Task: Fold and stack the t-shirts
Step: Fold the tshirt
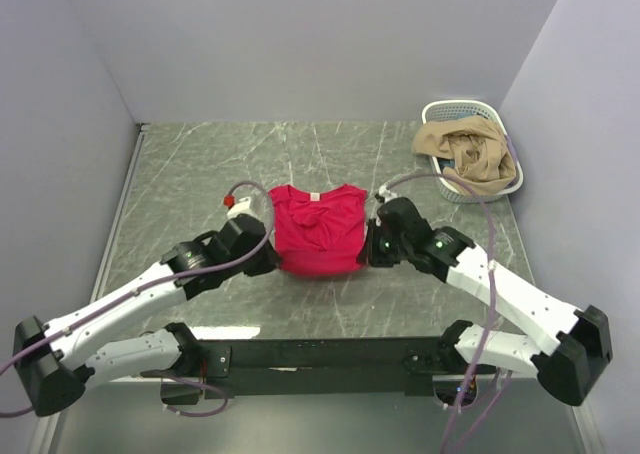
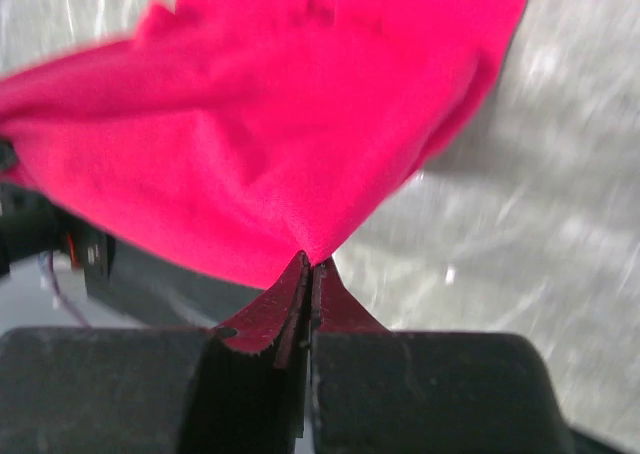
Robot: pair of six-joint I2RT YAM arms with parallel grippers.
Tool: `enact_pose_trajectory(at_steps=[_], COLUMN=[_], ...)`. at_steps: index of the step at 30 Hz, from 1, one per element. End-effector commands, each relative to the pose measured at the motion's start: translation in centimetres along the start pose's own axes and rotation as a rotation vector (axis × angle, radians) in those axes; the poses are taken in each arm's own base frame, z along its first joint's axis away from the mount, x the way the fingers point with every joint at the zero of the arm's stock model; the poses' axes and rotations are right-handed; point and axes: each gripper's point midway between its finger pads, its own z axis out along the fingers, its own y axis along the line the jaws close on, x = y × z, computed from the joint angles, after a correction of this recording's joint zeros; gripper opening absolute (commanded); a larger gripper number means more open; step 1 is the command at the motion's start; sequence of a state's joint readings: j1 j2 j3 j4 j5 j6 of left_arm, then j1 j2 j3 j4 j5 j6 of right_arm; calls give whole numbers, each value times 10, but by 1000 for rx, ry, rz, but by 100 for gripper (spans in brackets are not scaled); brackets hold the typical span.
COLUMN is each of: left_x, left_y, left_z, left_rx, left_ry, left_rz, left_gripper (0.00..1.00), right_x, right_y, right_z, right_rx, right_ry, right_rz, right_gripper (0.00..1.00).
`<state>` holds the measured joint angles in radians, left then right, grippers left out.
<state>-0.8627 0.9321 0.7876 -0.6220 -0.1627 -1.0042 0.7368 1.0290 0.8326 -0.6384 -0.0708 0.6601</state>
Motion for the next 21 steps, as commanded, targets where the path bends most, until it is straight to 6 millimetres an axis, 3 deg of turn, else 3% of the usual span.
enact_pose_trajectory(at_steps=[1, 3, 7, 12, 14, 15, 16, 21], left_x=[-51, -58, -91, -130, -149, -153, -164, -178], left_y=[-12, -12, -13, -12, -17, -19, -22, -21], left_z=[6, 17, 40, 73, 79, 91, 94, 131], left_rx=[-81, -113, -81, -88, -81, -79, -72, -69], left_ry=[-164, -162, -195, -233, -252, -247, -257, -213], left_rz=[68, 87, 52, 74, 85, 91, 87, 102], left_gripper=[6, 5, 5, 5, 3, 4, 4, 2], right_x=[-67, -86, -124, -160, -175, -189, -189, -217], right_y=[-5, -7, -10, -18, -15, -11, -15, -14], right_z=[9, 14, 32, 60, 71, 69, 80, 92], right_rx=[63, 69, 75, 82, 72, 63, 71, 68], right_ry=[-152, -177, -181, -145, -146, -164, -140, -153], right_rz=[-49, -62, -77, -84, -87, -88, -86, -75], right_gripper=[0, 0, 0, 0, 0, 0, 0, 0])
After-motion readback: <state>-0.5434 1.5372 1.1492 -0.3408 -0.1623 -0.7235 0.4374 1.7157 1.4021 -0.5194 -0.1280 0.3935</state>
